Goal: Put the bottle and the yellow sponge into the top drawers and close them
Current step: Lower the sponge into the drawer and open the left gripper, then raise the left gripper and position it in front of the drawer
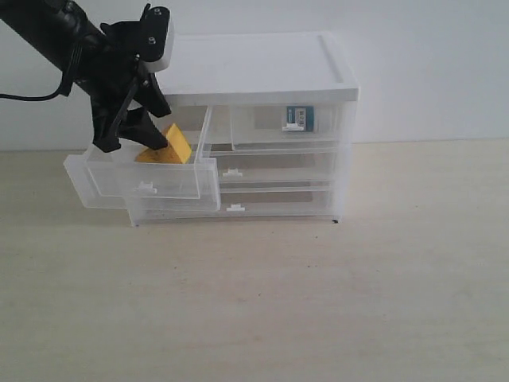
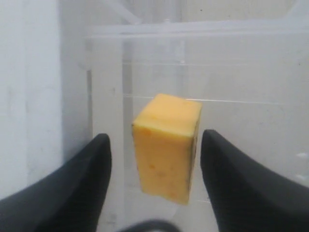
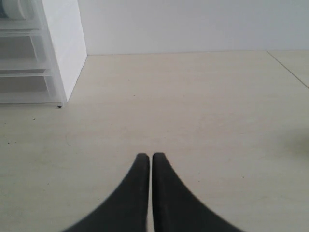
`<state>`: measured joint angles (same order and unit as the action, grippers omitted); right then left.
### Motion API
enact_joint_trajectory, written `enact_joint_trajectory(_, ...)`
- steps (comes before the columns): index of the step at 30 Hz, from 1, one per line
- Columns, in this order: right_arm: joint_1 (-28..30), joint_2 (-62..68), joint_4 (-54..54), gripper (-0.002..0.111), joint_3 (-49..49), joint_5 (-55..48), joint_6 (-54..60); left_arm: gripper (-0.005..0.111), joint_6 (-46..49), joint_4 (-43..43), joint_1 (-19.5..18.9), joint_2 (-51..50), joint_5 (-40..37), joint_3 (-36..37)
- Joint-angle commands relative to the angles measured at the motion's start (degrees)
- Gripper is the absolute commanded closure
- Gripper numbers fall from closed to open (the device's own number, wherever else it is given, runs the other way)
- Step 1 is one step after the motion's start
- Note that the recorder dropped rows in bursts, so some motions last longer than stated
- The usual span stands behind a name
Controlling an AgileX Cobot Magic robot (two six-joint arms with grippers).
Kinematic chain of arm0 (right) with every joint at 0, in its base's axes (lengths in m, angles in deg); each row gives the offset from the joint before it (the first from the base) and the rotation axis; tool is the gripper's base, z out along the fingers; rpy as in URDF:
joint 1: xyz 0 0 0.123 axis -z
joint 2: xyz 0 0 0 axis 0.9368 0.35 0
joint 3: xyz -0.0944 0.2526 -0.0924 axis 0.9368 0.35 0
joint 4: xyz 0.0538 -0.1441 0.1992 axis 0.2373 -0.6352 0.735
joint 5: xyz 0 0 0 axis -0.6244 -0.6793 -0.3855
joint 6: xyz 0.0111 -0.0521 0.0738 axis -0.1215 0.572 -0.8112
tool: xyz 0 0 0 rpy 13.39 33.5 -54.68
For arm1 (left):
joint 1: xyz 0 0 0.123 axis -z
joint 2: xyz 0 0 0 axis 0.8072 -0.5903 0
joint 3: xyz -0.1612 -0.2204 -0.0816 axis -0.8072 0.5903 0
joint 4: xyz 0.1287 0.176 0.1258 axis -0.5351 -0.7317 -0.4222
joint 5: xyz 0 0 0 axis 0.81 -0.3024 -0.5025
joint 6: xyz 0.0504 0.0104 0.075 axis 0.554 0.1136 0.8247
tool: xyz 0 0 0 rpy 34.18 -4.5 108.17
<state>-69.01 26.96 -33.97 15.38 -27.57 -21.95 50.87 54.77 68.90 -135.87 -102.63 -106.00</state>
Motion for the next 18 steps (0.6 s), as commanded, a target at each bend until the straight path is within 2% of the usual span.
enact_joint_trajectory(1,0.1,-0.2,0.1,0.108,0.2,0.4,0.0,0.054,-3.2,0.5,-0.2,3.6,0.0,-0.5)
enact_joint_trajectory(9,0.1,-0.2,0.1,0.108,0.2,0.4,0.0,0.054,-6.2,-2.9,-0.2,9.0,-10.6,-0.5)
enact_joint_trajectory(14,0.1,-0.2,0.1,0.108,0.2,0.4,0.0,0.054,-10.9,-2.9,-0.2,9.8,-10.6,0.7)
enact_joint_trajectory(18,0.1,-0.2,0.1,0.108,0.2,0.4,0.0,0.054,-10.7,-3.1,0.0,9.8,-10.6,4.2)
